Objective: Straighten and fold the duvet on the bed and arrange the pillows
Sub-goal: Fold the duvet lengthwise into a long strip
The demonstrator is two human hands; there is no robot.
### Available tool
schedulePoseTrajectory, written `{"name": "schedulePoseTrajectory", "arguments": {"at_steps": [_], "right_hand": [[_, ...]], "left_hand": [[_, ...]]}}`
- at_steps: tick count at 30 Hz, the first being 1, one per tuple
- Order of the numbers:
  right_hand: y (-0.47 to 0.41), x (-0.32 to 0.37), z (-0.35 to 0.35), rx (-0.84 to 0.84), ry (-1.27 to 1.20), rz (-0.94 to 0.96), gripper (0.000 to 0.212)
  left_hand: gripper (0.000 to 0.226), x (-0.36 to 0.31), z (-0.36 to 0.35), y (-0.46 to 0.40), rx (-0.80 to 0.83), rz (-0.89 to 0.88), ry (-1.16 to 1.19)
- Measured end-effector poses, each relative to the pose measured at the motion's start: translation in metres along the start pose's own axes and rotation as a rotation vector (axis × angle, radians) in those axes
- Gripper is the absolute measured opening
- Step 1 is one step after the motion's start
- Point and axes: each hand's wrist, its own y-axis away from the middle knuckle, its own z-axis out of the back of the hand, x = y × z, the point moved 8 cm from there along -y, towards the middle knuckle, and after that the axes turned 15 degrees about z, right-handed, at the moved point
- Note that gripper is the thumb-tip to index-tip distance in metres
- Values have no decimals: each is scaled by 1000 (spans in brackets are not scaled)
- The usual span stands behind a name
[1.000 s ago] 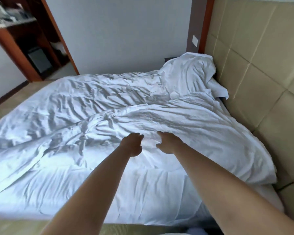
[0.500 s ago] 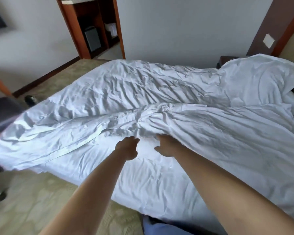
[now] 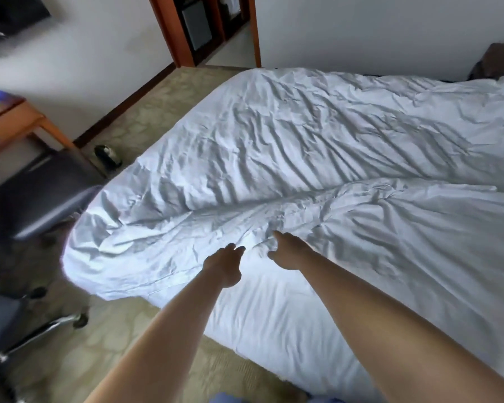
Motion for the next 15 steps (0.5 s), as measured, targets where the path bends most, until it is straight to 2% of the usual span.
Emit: {"name": "schedulePoseTrajectory", "arguments": {"at_steps": [7, 15], "right_hand": [[-80, 83, -34, -40, -27, -94, 59], [-114, 122, -108, -2, -189, -277, 67]], "left_hand": [[66, 110, -2, -67, 40, -77, 0], [70, 159, -26, -119, 128, -270, -140]]}}
